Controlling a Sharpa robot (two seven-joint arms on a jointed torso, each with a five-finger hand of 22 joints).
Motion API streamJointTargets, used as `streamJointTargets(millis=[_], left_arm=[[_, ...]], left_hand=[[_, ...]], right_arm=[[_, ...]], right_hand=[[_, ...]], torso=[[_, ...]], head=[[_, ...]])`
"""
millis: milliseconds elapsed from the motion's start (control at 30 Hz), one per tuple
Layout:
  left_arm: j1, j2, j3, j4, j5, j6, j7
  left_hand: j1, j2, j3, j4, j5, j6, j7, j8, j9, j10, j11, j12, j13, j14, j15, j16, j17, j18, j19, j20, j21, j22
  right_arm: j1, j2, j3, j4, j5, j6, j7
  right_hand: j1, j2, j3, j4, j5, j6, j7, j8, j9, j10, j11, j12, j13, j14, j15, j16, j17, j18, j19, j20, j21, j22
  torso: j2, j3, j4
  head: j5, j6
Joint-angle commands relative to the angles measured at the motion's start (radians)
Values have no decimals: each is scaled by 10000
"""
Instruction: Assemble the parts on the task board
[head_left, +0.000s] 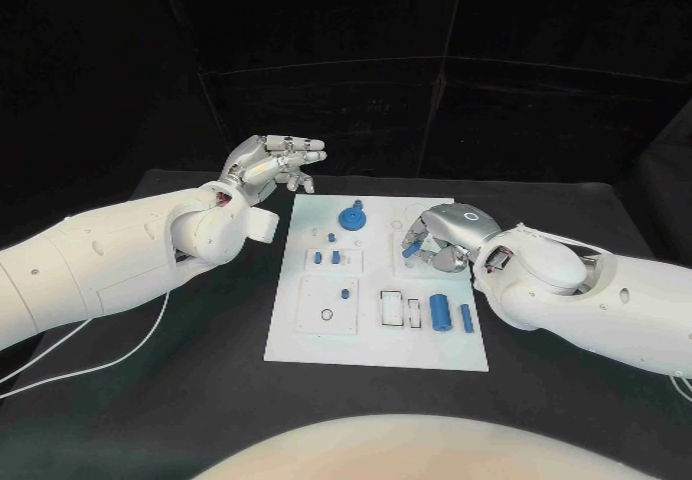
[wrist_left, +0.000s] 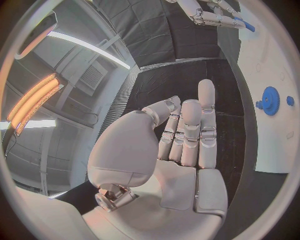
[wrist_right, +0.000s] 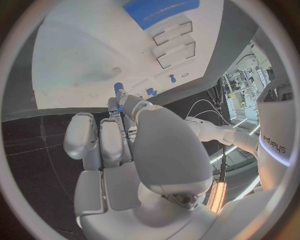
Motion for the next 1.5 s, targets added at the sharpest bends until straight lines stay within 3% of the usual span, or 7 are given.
streamJointTargets(millis=[33,233,433,600,700,1000,1500], left_arm=[[18,-11,7,3,4,139,7],[18,0,6,-27,4,148,14],[18,16,5,-36,4,148,16],[19,24,4,-30,3,145,21],[20,41,5,-20,3,154,23],[23,67,6,3,3,167,33],[27,83,6,4,3,322,88]], left_hand=[[-103,-34,7,68,-19,-93,10,57,5,-55,0,64,-1,-47,12,-34,-13,114,-16,55,-40,-12],[-116,-25,4,78,-20,-102,9,65,6,-67,0,76,-1,-55,17,-35,-24,114,-20,59,-44,-15],[-116,-25,4,78,-20,-102,9,65,6,-67,0,76,-1,-55,17,-35,-24,114,-20,59,-44,-15],[-116,-25,4,78,-20,-102,9,65,6,-67,0,76,-1,-55,17,-35,-24,114,-20,59,-44,-15],[-111,-24,6,73,-19,-107,7,69,6,-73,-1,83,0,-62,16,-39,-38,115,-23,60,-45,-17],[-115,-27,2,74,-20,-109,8,71,6,-76,0,86,0,-64,16,-39,-40,115,-24,61,-46,-17],[-530,-156,-417,359,-55,-208,12,137,9,-189,20,212,11,-92,72,-2,-59,112,-39,135,-135,-105]], right_arm=[[16,-98,11,377,71,-657,146],[17,66,15,919,280,-783,606],[16,725,8,958,583,-225,869],[1,1426,-5,727,717,428,1011],[-49,1759,-16,562,748,795,1055],[-262,2370,-34,122,763,1595,1078],[-474,2806,-87,-408,601,2037,1066]], right_hand=[[-187,-91,306,161,30,-24,81,-58,-34,357,-306,-99,-34,228,-30,36,1,-105,33,28,43,21],[-255,-141,412,108,70,-47,102,-102,-43,346,-288,-175,-34,225,-14,40,3,-108,34,41,59,44],[-488,-238,404,134,58,-52,125,-150,-47,332,-267,-276,-28,221,11,40,-5,-98,-2,68,44,3],[-712,-306,276,204,90,-69,126,-195,-52,311,-263,-358,-24,210,23,25,-38,-86,-41,87,16,-51],[-754,-315,247,217,98,-75,125,-207,-54,306,-261,-377,-23,209,23,23,-43,-83,-49,89,9,-63],[-791,-319,215,219,142,-107,127,-240,-61,289,-259,-416,-23,204,24,14,-59,-77,-66,92,-5,-90],[-826,-314,192,230,164,-118,132,-256,-64,283,-253,-439,-23,200,28,6,-74,-74,-78,95,-16,-109]], torso=[[-7,-7,-4],[-1,-4,15],[3,-21,35],[7,-23,11],[13,-26,30],[-3,-30,29],[1,-6,6]], head=[[38,-2],[107,0],[166,-51],[233,-80],[255,-103],[418,-182],[548,-247]])
